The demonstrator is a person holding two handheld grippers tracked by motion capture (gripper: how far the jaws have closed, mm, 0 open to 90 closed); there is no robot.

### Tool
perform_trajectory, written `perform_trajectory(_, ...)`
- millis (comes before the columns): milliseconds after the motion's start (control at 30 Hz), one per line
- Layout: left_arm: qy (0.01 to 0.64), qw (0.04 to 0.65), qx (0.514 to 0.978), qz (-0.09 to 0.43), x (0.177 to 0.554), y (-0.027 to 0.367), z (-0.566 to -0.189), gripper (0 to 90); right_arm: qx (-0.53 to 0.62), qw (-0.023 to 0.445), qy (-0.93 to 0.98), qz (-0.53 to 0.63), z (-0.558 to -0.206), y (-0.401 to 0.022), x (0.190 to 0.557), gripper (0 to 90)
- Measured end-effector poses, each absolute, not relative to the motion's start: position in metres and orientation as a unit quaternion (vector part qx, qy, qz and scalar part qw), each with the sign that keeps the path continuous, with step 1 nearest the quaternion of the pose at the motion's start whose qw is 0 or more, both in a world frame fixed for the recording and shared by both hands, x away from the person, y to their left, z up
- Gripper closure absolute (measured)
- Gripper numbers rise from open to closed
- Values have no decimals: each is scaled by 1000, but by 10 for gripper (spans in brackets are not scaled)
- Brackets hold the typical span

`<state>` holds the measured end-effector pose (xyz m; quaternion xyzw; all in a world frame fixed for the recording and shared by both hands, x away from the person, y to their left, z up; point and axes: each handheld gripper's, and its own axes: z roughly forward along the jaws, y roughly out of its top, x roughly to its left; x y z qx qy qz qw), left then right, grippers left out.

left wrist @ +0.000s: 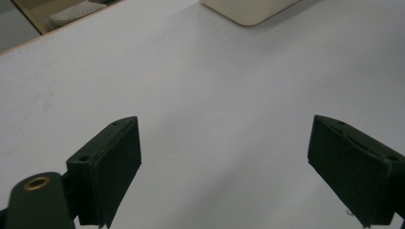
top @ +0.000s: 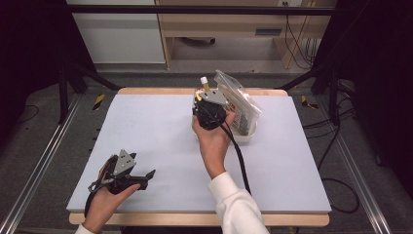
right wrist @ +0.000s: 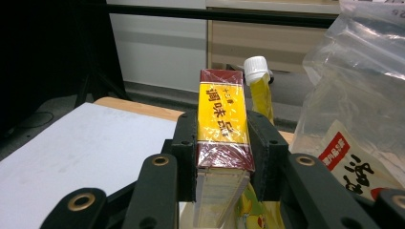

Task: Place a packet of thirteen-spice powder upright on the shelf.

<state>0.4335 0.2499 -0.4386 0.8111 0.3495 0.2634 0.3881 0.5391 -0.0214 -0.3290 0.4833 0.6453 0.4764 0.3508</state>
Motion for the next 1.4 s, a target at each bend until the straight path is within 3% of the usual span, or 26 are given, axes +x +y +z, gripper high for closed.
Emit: perform_trajectory(1400, 333, 379, 824, 257, 432, 243, -441, 110, 525, 349, 628, 456, -367, -7, 555, 679)
